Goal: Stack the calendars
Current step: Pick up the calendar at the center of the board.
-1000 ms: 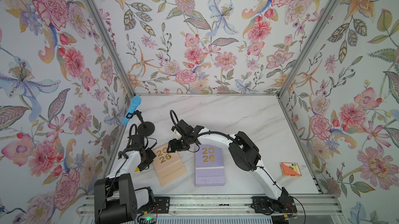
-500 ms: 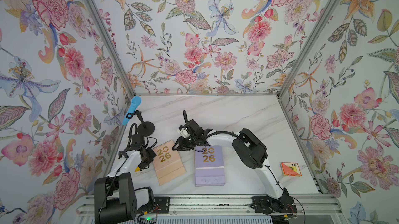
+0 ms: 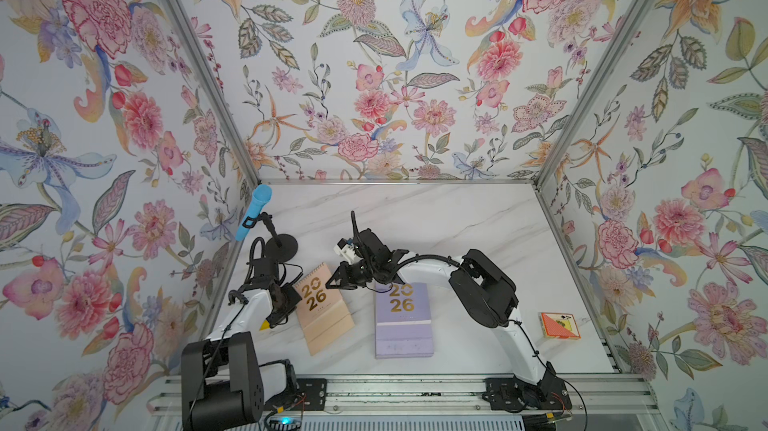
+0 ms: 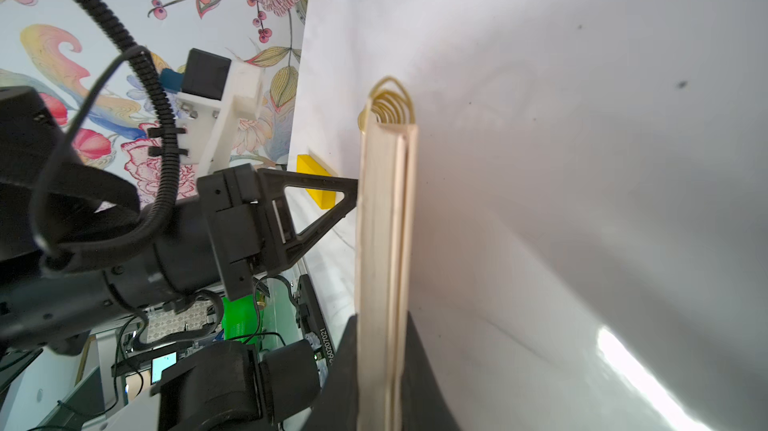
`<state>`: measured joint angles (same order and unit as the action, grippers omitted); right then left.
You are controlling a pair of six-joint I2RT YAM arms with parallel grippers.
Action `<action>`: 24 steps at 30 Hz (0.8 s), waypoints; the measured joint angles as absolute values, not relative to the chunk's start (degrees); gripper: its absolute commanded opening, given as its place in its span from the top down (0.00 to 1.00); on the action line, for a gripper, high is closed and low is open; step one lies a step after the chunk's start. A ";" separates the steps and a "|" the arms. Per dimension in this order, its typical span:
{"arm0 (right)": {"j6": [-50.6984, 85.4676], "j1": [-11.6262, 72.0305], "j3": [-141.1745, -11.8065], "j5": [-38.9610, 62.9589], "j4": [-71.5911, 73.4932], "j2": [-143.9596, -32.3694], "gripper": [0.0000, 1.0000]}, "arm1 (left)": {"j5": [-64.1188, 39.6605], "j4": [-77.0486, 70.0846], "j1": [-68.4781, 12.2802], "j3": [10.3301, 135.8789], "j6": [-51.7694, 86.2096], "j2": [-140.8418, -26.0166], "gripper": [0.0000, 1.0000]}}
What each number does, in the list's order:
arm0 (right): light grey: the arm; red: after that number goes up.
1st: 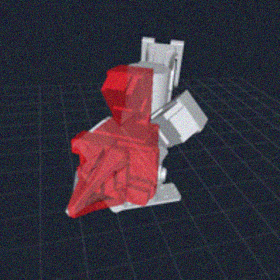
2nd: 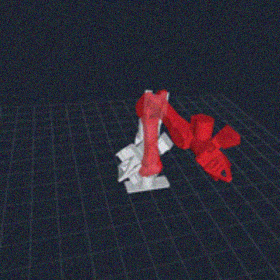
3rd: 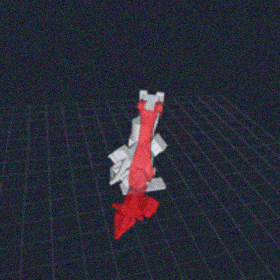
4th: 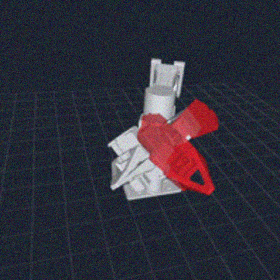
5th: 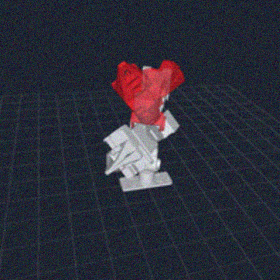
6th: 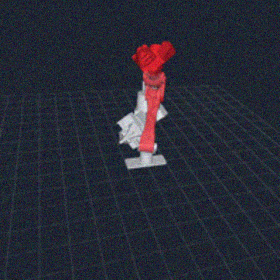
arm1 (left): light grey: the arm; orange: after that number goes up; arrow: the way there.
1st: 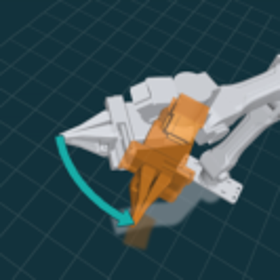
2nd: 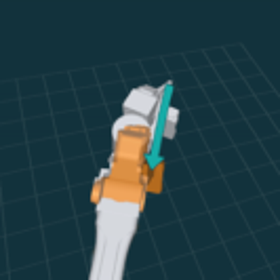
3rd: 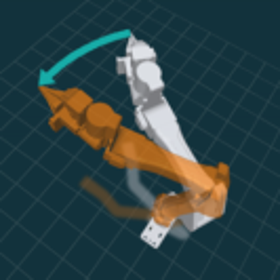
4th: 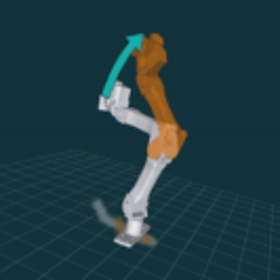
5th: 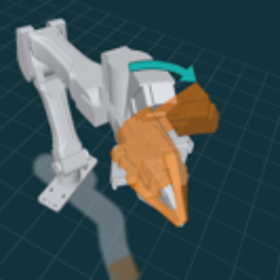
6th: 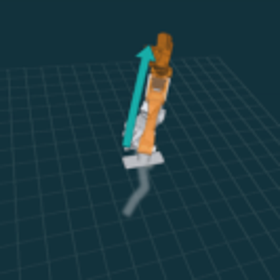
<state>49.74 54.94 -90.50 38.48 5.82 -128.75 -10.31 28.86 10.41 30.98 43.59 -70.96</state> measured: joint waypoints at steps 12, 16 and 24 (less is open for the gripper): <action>49.74 53.76 -87.05 34.24 5.17 -122.78 1.00 | -10.09 33.01 9.72 37.12 41.30 -64.25 1.00; 49.76 52.38 -84.36 32.71 5.13 -118.37 1.00 | -10.41 33.47 9.26 37.93 41.15 -60.95 1.00; 49.76 48.21 -75.61 29.12 5.26 -106.17 1.00 | -12.73 33.41 5.85 39.11 41.19 -58.26 1.00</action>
